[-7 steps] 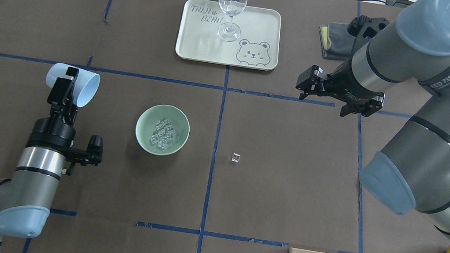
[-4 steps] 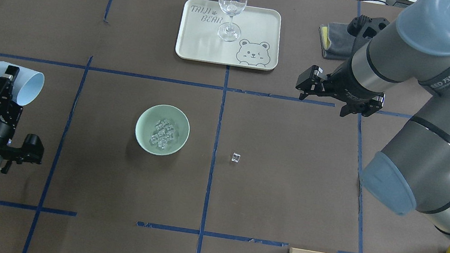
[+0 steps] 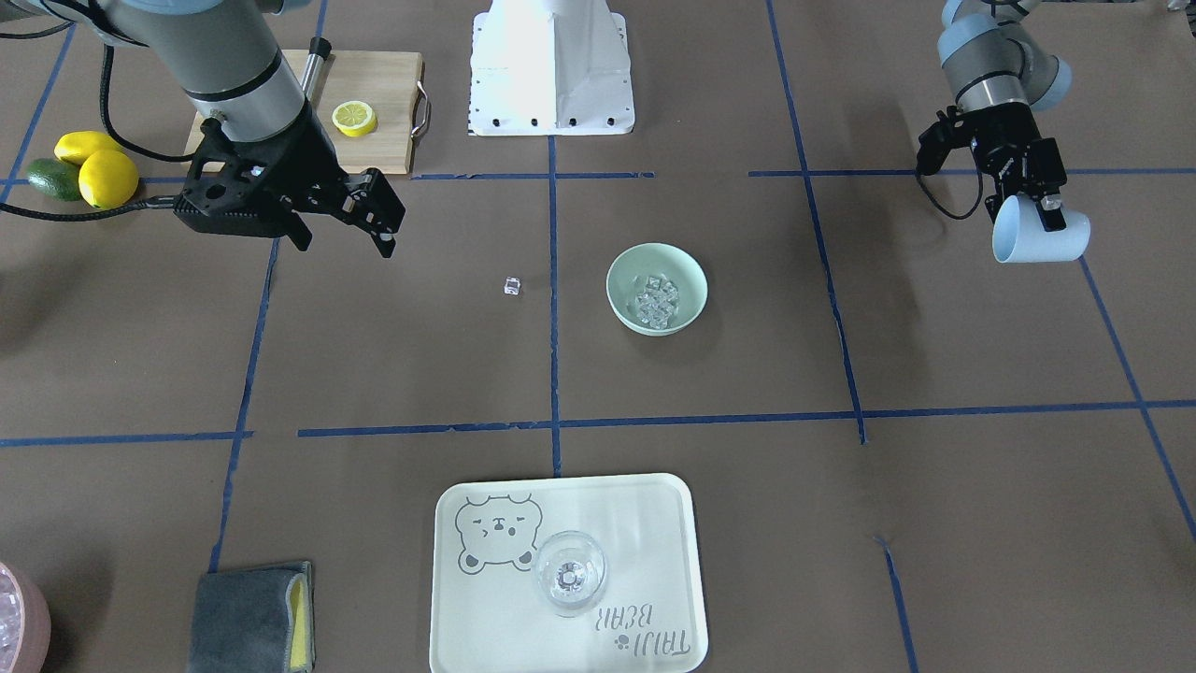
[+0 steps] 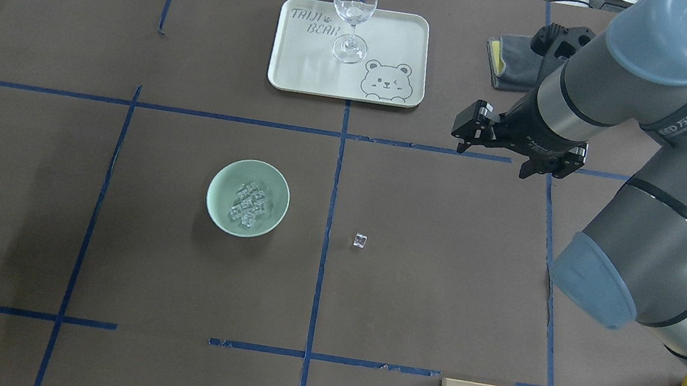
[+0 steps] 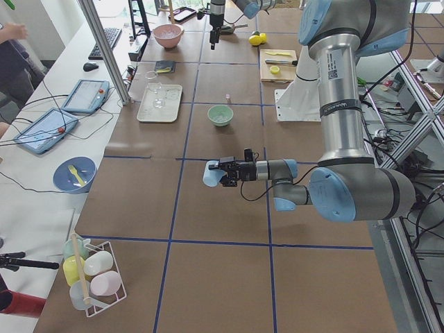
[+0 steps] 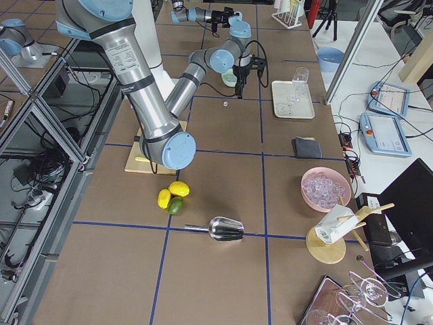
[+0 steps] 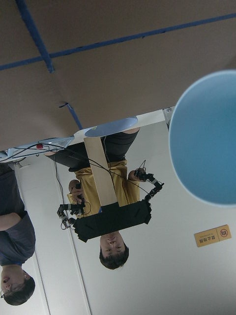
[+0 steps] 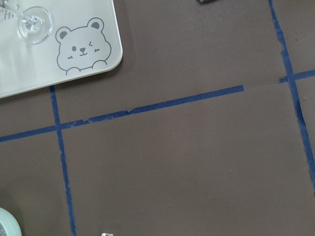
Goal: Pour ice into bowl
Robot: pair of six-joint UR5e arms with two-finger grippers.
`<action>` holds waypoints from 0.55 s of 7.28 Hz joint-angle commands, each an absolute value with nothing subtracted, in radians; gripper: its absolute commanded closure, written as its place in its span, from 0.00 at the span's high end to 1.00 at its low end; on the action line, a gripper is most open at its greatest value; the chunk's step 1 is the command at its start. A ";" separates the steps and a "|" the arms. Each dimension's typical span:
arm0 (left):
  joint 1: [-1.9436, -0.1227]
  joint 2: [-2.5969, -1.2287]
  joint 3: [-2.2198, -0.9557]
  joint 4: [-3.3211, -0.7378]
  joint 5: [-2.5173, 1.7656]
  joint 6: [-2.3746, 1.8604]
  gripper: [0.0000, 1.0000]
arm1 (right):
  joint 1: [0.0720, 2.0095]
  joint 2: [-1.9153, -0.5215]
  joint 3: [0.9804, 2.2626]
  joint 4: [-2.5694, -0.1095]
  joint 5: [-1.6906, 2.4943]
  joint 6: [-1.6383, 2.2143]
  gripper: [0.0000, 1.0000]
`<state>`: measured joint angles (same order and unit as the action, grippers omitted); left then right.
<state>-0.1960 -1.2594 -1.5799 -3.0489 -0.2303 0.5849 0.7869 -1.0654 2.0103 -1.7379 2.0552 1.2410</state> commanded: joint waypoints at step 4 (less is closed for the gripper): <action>-0.195 -1.261 -1.502 -3.323 -0.362 0.413 0.00 | 0.787 -1.058 2.010 -1.740 2.054 1.241 1.00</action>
